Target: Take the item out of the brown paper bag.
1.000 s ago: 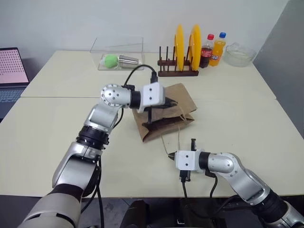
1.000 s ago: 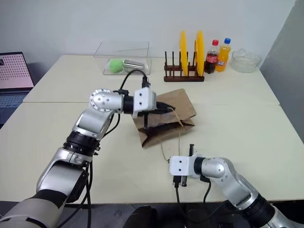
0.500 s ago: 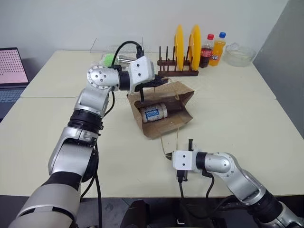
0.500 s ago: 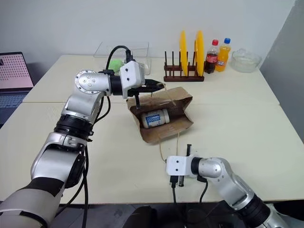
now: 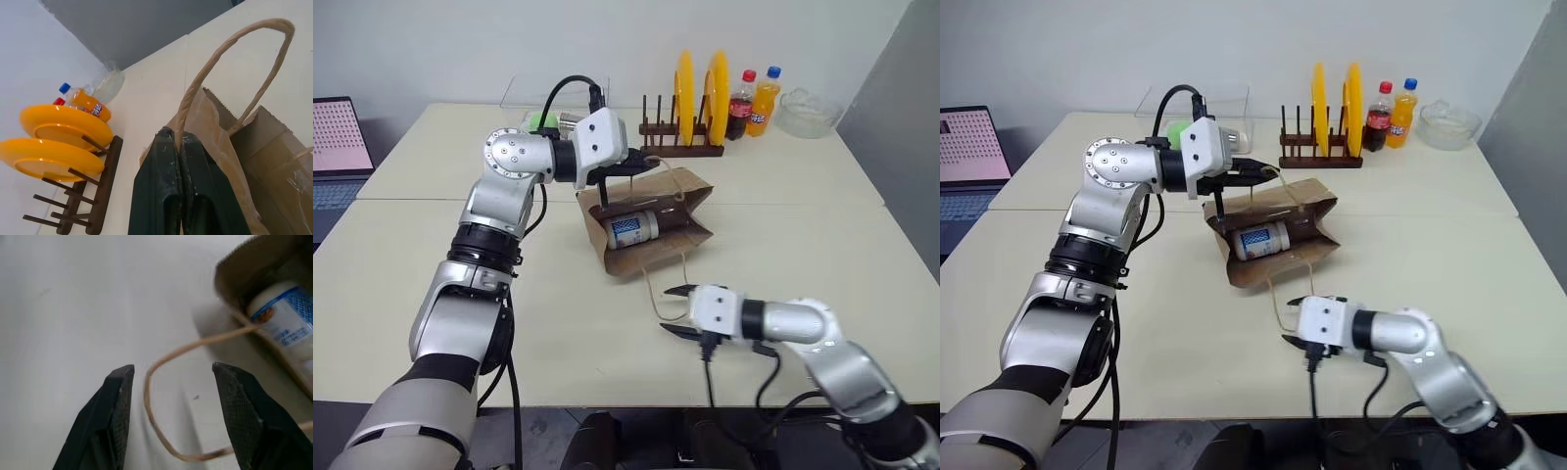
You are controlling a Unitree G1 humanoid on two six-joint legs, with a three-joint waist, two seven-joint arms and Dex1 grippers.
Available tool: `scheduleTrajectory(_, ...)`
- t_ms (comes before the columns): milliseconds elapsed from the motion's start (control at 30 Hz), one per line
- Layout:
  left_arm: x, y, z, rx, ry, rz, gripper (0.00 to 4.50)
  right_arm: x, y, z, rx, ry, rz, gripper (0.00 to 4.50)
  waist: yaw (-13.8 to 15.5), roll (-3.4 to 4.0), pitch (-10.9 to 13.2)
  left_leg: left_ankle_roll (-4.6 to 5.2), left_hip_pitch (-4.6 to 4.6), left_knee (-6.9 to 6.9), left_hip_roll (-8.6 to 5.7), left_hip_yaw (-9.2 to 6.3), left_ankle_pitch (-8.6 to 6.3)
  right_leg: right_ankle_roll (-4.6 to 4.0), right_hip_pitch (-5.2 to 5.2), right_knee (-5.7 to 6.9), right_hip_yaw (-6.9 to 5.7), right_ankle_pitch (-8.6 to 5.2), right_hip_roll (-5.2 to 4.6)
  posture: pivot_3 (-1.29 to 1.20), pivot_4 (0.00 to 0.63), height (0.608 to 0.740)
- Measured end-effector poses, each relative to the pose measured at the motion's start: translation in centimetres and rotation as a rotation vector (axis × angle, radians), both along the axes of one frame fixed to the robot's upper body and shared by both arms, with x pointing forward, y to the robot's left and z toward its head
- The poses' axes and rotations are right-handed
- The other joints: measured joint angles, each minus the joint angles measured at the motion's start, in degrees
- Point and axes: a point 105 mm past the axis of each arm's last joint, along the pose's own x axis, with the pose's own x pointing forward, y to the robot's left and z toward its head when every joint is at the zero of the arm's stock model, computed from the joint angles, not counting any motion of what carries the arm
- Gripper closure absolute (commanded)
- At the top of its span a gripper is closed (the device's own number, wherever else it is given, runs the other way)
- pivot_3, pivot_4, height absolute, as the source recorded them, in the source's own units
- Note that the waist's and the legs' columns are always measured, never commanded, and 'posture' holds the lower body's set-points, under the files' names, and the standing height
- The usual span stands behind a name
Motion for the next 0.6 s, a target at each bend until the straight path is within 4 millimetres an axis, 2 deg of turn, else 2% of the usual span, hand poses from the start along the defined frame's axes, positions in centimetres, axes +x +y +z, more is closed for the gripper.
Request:
scheduleTrajectory(133, -0.4, -0.1, -0.1, -0.010, 0.006, -0.009, 4.50, -0.9, -1.5, 1.9, 0.044, 0.095, 0.003, 1.80, -0.14, 0.00, 0.00, 0.01, 0.06, 0.00, 0.01, 0.03, 0.00, 0.00, 0.00, 0.05, 0.03, 0.00, 0.00, 0.00, 0.150, 0.740)
scheduleTrajectory(267, -0.5, -0.3, -0.4, -0.017, 0.026, -0.012, 4.50, 0.4, -0.4, 5.2, 0.188, 0.070, -0.002, 1.80, -0.44, 0.00, 0.00, 0.00, 0.08, 0.00, 0.04, 0.02, 0.00, -0.01, -0.01, 0.14, 0.03, 0.01, 0.02, 0.00, 0.150, 0.740)
scheduleTrajectory(367, -0.7, -0.5, -0.2, -0.026, 0.025, -0.021, 4.50, 2.0, 0.8, 6.3, 0.230, 0.026, -0.016, 1.18, -0.35, 0.00, 0.00, 0.00, 0.07, 0.00, 0.02, 0.03, 0.00, -0.01, -0.02, 0.12, 0.05, 0.01, 0.01, 0.00, 0.150, 0.740)
scheduleTrajectory(467, -0.7, -0.5, -0.2, -0.034, 0.036, -0.021, 4.50, 3.7, 3.0, 6.3, 0.240, 0.008, -0.004, 0.13, -0.39, 0.00, 0.00, 0.00, 0.02, 0.01, 0.01, 0.07, 0.01, -0.28, -0.10, 0.15, 0.08, 0.17, 0.01, 0.00, 0.150, 0.740)
scheduleTrajectory(600, -0.9, -0.7, 0.0, -0.039, 0.037, -0.025, 4.50, 6.9, 5.0, 5.9, 0.189, -0.064, -0.049, 0.02, -0.44, 0.00, 0.00, -0.02, -0.11, 0.06, -0.07, 0.17, 0.02, -0.32, -0.36, 0.48, 0.17, 0.19, -0.07, 0.00, 0.150, 0.740)
